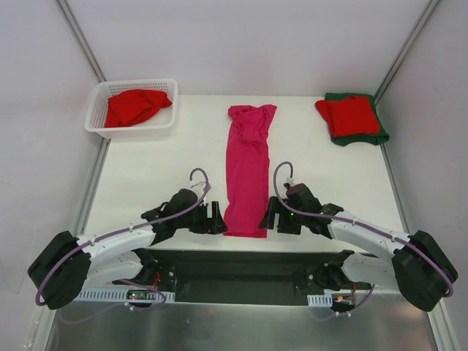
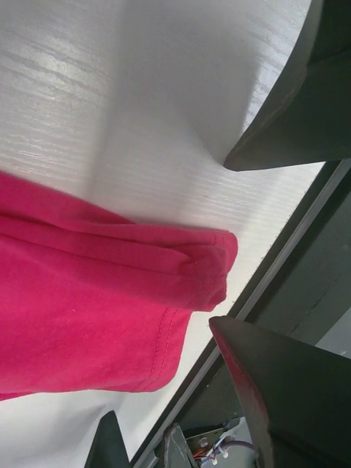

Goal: Fold and stack the t-shirts
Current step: Grab the bottom of the folded rectangular tshirt with both arms

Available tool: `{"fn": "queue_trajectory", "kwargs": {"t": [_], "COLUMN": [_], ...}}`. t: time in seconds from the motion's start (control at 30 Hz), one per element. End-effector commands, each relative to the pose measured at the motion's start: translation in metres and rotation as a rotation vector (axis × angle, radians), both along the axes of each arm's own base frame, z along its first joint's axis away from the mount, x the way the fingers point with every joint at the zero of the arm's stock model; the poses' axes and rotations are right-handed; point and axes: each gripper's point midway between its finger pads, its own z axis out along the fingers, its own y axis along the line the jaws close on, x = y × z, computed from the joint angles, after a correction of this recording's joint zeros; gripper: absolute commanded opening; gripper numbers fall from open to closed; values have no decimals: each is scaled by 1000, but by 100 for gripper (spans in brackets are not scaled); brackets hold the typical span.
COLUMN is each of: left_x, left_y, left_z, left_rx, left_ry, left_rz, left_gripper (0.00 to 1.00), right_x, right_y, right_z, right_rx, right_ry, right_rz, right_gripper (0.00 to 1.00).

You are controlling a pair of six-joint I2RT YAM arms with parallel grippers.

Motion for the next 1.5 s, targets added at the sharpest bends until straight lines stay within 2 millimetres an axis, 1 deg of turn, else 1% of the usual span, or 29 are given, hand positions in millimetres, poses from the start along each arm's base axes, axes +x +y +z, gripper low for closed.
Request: {"fn": "queue_trajectory", "kwargs": {"t": [0.0, 0.07, 0.13, 0.17, 0.23, 0.27, 0.43, 0.67, 0.87, 0.97, 1.07, 1.17, 1.3, 1.47], "left_x": [11, 11, 14, 15, 18, 18, 19, 12, 9, 7, 6, 5, 5, 7], "left_y": [-12, -15, -22, -24, -28, -29, -34, -31, -30, -28, -26, -24, -24, -28], "left_z": [-1, -7, -7, -12, -14, -18, -25, -34, -33, -33, -32, -32, -34, -35], "left_rx": [-29, -24, -39, -28, -33, -24, -32, -23, -29, -29, -28, -25, -19, -23], "left_ry": [-37, -19, -26, -14, -16, -9, 5, 31, 35, 34, 30, 30, 34, 38], "left_rz": [4, -6, -19, -22, -30, -32, -44, -47, -49, -48, -45, -41, -44, -49], "left_gripper": [75, 72, 70, 69, 68, 68, 65, 64, 63, 62, 62, 61, 60, 58], "right_x": [5, 5, 4, 4, 4, 3, 1, -2, -2, -3, -5, -7, -16, -19], "right_y": [-1, -2, -1, -1, 0, -1, -2, -2, 10, 18, 21, 18, 6, -8], "right_z": [-2, -5, -6, -8, -8, -9, -9, -14, -18, -20, -19, -16, -16, -18], "right_rx": [-2, -10, -7, -9, -5, -7, -9, -13, 4, 14, 13, 5, -30, -65], "right_ry": [-19, -9, -3, 4, 4, 8, 6, 26, 55, 68, 64, 59, 64, 46], "right_rz": [-42, -45, -44, -48, -47, -46, -47, -43, -13, 3, 9, -2, -13, -37], "right_gripper": [82, 81, 80, 80, 79, 79, 75, 74, 71, 67, 65, 65, 64, 61]}}
